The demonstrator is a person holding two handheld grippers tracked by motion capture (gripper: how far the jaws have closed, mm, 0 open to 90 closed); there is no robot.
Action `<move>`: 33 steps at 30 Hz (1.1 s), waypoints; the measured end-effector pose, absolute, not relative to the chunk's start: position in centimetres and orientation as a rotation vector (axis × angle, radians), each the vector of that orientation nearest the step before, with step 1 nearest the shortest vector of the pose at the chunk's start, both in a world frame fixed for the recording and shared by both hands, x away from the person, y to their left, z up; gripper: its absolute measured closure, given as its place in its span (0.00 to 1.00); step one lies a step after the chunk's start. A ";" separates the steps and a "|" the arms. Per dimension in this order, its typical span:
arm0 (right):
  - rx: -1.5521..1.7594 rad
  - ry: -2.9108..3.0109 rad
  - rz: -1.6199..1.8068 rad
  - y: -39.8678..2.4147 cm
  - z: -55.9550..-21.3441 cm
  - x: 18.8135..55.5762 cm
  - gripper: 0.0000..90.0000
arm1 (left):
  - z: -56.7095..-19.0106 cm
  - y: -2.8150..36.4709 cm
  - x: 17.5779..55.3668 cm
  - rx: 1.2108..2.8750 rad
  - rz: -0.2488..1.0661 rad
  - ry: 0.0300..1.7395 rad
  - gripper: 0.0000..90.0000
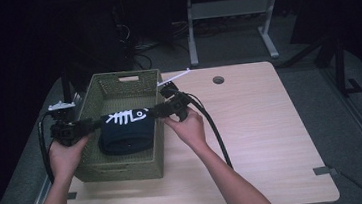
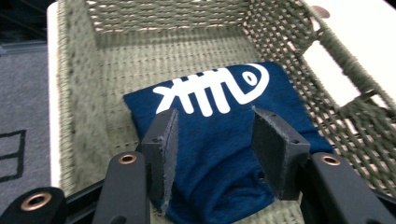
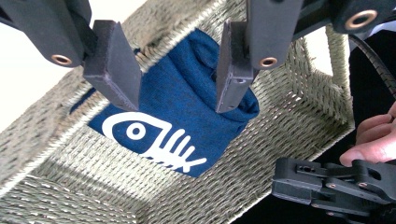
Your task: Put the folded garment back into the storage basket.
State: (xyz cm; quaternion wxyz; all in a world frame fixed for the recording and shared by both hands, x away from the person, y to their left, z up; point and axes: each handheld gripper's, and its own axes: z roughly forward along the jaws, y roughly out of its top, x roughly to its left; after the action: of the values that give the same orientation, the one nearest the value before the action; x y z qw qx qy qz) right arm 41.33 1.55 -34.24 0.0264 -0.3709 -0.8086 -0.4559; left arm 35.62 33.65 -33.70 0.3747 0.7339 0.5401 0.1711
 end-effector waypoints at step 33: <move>-1.267 -2.444 -1.479 -7.9 -34.1 41.1 0.46 | -33.6 28.8 35.2 1.862 0.369 1.276 0.42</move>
State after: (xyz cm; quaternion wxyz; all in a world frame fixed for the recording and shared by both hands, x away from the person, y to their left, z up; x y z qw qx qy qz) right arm 41.09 -7.88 -34.06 0.0085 -0.4054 -0.7820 -0.4733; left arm 35.21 28.79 -33.58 0.4141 0.7411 0.5078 0.1468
